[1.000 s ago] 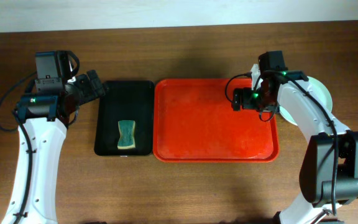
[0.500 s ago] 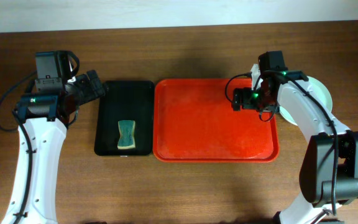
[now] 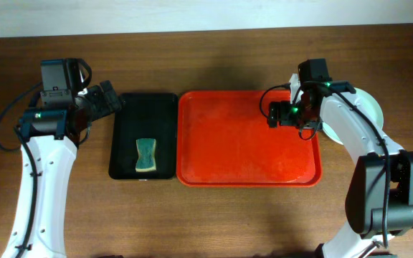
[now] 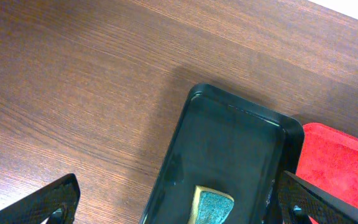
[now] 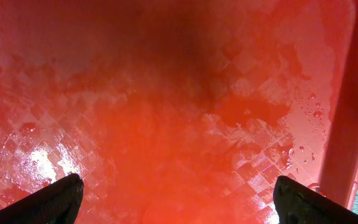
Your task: Clean dirty plates on tray and stack at the side
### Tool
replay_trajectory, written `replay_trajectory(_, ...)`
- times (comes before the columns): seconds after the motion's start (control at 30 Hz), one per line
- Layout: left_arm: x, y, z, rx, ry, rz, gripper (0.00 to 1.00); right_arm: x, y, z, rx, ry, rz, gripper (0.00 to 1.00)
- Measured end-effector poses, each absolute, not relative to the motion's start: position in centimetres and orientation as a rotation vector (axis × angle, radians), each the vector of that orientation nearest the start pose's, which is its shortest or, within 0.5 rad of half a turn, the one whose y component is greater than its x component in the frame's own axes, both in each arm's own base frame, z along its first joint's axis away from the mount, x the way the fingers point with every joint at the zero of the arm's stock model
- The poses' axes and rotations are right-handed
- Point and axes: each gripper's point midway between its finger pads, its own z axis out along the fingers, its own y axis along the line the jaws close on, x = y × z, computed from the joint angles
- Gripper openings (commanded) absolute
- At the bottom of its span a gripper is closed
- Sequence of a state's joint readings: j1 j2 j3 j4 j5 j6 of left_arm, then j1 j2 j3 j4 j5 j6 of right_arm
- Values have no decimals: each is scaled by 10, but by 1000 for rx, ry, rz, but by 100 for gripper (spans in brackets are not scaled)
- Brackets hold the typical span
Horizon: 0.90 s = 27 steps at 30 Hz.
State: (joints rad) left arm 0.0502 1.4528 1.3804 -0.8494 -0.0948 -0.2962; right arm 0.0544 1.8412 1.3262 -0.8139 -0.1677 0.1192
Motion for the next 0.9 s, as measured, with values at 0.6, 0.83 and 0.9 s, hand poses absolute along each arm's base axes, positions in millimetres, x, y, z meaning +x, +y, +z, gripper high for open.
replay_trajectory(0.6, 384, 36, 222, -467, 2443, 15, 99, 389, 52, 65, 57, 2898, 275, 98)
replay_trajectory(0.83, 384, 36, 222, -467, 2443, 14, 99, 387, 53, 164, 18, 2632, 283, 98)
replay_trajectory(0.9, 384, 36, 222, -467, 2443, 14, 99, 381, 52, 200, 5, 2534, 284, 98)
